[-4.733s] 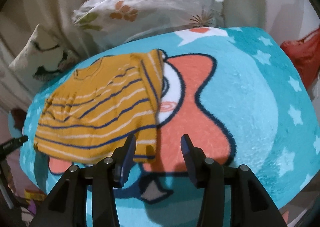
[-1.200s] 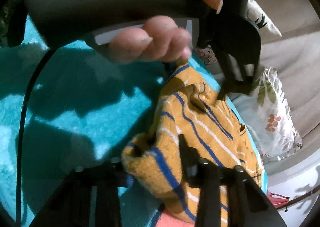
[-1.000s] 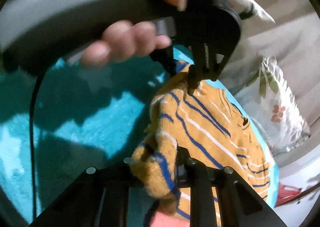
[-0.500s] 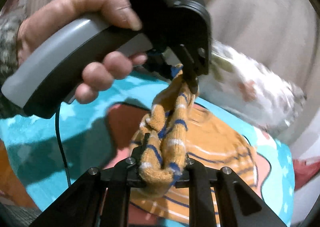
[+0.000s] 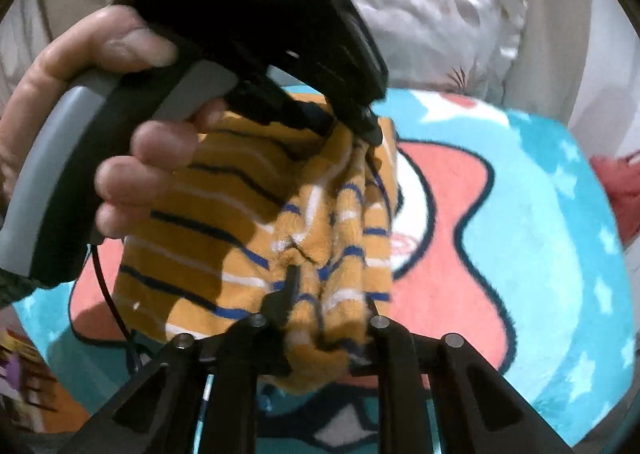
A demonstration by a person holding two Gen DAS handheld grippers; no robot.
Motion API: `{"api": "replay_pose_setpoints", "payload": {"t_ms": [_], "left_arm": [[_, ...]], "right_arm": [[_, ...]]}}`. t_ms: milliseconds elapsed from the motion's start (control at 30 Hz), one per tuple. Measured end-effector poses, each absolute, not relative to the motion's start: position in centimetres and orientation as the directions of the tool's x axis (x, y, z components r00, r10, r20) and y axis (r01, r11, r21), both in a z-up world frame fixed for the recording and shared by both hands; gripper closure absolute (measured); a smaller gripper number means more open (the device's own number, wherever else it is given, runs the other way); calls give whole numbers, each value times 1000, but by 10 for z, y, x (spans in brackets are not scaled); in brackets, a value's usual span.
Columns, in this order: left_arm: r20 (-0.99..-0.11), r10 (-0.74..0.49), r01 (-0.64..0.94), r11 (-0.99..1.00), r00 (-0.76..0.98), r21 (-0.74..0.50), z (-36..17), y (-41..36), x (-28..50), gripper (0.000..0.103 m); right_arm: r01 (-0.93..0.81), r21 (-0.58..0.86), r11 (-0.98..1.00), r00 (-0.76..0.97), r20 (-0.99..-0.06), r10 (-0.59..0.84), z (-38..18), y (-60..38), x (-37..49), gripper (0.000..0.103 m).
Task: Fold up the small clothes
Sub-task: 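Fold the lifted hem over toward the collar with the right gripper, release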
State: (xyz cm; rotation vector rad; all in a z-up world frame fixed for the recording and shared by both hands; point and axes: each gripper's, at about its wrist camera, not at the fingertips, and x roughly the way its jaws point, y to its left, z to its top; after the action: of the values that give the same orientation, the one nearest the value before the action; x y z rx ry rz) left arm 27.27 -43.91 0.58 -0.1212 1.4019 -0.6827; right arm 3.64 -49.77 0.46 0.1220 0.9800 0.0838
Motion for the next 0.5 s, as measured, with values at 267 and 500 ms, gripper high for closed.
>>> {"api": "replay_pose_setpoints", "payload": {"t_ms": [267, 500], "left_arm": [[-862, -478, 343, 848, 169, -403, 63, -383, 249, 41], [-917, -310, 245, 937, 251, -249, 52, -324, 215, 41]], "right_arm": [[-12, 258, 966, 556, -802, 221, 18, -553, 33, 69], [86, 478, 874, 576, -740, 347, 25, -603, 85, 69]]}}
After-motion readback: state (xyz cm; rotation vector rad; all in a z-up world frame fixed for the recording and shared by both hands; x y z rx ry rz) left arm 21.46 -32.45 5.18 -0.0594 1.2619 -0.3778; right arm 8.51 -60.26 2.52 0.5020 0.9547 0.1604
